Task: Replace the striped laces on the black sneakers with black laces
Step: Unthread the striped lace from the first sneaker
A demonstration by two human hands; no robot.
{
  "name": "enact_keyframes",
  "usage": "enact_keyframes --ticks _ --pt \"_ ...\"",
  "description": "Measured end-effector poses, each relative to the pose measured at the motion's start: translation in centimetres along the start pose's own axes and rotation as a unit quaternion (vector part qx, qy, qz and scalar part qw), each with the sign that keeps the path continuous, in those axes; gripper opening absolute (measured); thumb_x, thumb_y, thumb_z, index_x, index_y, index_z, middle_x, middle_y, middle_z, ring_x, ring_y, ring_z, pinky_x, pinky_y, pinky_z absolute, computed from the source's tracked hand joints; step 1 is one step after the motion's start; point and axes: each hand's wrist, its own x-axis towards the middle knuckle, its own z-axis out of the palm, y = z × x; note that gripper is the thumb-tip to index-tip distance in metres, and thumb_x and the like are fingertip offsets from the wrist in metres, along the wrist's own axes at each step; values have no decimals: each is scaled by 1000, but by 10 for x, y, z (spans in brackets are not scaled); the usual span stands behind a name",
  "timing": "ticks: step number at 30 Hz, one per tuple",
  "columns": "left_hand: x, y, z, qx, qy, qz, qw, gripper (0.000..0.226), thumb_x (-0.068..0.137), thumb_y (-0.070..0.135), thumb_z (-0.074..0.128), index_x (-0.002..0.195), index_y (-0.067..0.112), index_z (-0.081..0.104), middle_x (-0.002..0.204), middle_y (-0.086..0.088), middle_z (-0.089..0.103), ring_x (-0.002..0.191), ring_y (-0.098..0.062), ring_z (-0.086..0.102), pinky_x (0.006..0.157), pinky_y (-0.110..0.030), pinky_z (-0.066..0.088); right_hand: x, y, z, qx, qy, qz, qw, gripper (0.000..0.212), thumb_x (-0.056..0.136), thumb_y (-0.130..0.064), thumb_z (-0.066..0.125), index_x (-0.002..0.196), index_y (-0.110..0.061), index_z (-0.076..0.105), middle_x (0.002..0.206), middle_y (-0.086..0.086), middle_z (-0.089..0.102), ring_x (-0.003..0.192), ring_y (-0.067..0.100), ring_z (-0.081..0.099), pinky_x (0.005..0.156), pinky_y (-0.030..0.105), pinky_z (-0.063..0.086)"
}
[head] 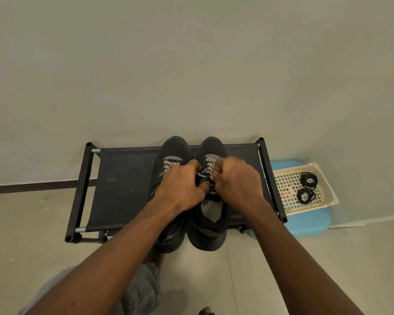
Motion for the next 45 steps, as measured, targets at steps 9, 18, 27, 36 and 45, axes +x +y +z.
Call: enact_keyframes --ticks 9,18,27,36,45 --pt "4 -5 -3 -31 -55 -26 998 51 96 33 68 141 22 47 87 2 73 49 -11 68 68 -34 63 4 23 3 342 10 216 914 7 101 -18 53 94 -16 52 99 12 65 81 27 70 62 44 63" --pt "6 -3 -7 -27 -81 -25 996 40 97 35 67 131 19 53 89 1 72 49 -11 69 61 -25 58 22 3 -13 359 -2 215 908 19 96 -13 56 79 -13 63 82 8 72 74 23 63 61 34 49" --pt "8 -6 -7 -58 -109 -36 992 39 98 35 66 132 20 52 90 0 73 49 -12 71 66 -33 64 12 10 -17 146 -57 82 984 18 91 -29 65 105 -27 77 83 -11 70 74 9 64 68 26 47" --pt "9 -8 -4 -61 -95 -25 993 40 97 37 67 130 19 52 86 0 74 48 -13 70 67 -37 64 10 10 7 -89 -7 -22 996 17 95 -32 65 101 -16 69 100 3 62 90 22 58 65 31 45" --pt "7 -5 -8 -64 -110 -15 992 51 100 27 63 147 20 42 82 1 73 51 -12 71 71 -32 63 14 31 -5 298 -69 203 930 14 106 -22 48 96 -13 53 104 13 64 90 28 71 81 51 62"
